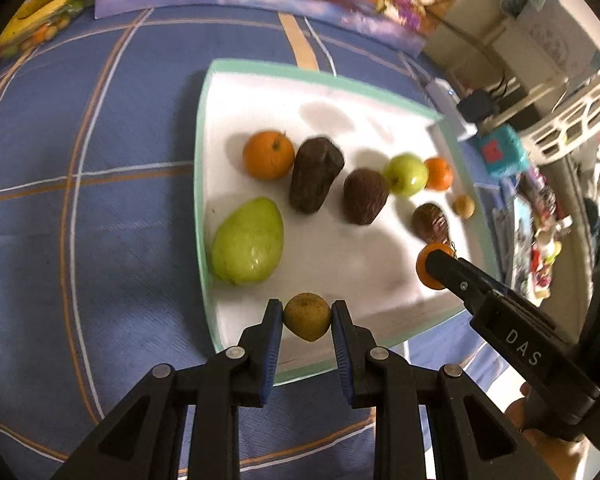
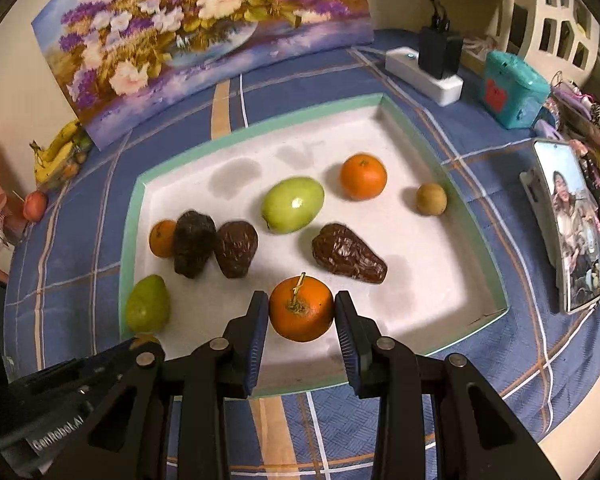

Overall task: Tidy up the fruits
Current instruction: 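Carry the kiwi in the left tool and the tangerine in the right tool over the tray, then open the left tool to drop the kiwi in the tray while the right tool releases the tangerine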

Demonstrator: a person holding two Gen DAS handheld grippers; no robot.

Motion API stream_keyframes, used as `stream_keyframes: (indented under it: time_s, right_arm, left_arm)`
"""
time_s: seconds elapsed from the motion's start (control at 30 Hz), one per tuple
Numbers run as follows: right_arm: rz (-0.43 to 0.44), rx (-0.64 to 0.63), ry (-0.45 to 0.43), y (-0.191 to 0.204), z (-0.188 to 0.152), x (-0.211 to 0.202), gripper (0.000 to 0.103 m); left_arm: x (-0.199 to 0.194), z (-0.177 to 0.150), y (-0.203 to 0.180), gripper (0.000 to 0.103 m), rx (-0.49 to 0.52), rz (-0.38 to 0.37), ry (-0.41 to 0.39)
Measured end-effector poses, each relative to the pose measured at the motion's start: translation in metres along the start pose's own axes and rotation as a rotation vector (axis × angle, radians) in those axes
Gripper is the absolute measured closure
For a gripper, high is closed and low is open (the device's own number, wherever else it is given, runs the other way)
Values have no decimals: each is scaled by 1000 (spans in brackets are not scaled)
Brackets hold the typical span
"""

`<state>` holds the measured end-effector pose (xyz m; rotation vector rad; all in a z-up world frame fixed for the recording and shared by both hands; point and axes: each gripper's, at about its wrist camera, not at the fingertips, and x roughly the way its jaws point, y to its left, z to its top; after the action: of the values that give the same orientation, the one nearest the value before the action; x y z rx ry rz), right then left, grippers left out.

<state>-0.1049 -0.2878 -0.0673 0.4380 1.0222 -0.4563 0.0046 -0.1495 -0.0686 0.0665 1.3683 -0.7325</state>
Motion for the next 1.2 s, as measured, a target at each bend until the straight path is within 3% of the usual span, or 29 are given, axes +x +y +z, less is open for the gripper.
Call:
stream_keyframes:
  time_s: [0.2,0.63,0.7,0.77,0.83,1.1,1.2]
  right_arm:
    - [-17,-6,76,-2,-5,20,67]
    - [-20,-5,79,-2,-9,19,67]
    - [-23,-9,80,-2,-8,19,67]
    - [-25,-9,71,-1,-5,18,65]
    - [-22,-8,54,0,-3,14,61]
    - [-13,1,-11,-1,0,-3,61]
    - [-14,-4,-9,1,1,-3,61]
  left_arm:
    - [19,-3,-2,76,17,46,40]
    - [16,-2,6,75,-18,18,57]
    - [14,-2,7,72,-20,11,57]
    - [11,-3,7,60,-19,-1,56]
    - [7,-4,6,58,-18,-18,47]
    - [-18,0,13,56,-40,-19,-33]
    - [-27,4,24,37,-76,20,-66]
